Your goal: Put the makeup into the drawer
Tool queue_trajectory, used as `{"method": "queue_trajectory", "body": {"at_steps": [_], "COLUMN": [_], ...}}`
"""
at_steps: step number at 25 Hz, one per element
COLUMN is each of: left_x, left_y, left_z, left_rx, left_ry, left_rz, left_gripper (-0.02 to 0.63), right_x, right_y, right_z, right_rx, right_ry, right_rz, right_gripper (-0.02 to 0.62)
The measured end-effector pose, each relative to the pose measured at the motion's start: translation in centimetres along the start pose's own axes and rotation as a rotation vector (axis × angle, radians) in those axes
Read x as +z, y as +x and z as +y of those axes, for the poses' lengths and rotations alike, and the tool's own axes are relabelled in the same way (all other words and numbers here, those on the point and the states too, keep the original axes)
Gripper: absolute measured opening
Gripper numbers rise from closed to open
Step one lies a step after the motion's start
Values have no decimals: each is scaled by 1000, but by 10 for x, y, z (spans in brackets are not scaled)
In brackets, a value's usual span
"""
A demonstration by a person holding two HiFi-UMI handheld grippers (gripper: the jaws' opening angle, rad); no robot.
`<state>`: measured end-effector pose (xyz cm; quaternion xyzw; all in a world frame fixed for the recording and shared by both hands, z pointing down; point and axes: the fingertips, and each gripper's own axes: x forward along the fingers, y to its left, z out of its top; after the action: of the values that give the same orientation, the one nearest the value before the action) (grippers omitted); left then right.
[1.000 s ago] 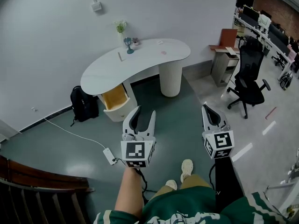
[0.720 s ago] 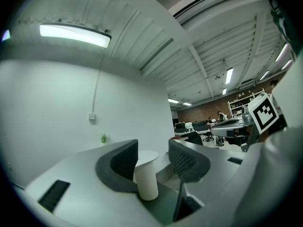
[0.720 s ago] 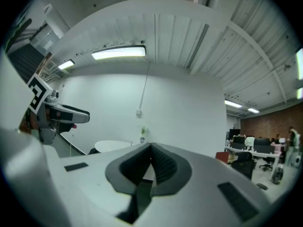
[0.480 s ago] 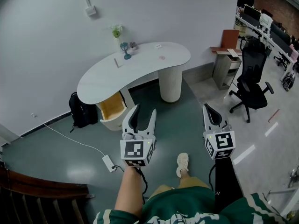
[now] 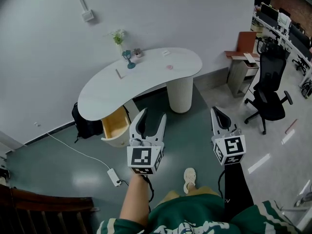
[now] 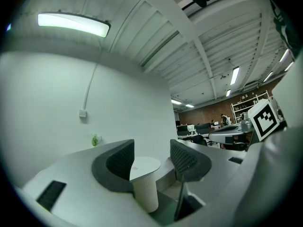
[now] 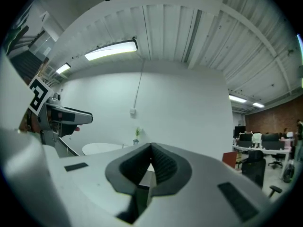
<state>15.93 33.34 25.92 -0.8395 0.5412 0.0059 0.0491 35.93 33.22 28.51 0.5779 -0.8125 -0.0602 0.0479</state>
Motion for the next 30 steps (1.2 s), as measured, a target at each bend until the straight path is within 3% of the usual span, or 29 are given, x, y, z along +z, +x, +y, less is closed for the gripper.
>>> {"method": "queue_trajectory", "body": {"at_steps": [15,30], "left_x": [-24,-34], "left_y": [143,218], "left_z": [17,50], "left_rx": [39,42], "left_ry": [10,10], "left_rz": [32,47], "left_gripper": [225,225], "right_x": [-18,-23], "right_y": [132,215], "right_z": [-76,-91], "right_rx": [83,135], "right_ry": [4,28], "right_rz": [12,-2], "right_gripper": [5,3]}}
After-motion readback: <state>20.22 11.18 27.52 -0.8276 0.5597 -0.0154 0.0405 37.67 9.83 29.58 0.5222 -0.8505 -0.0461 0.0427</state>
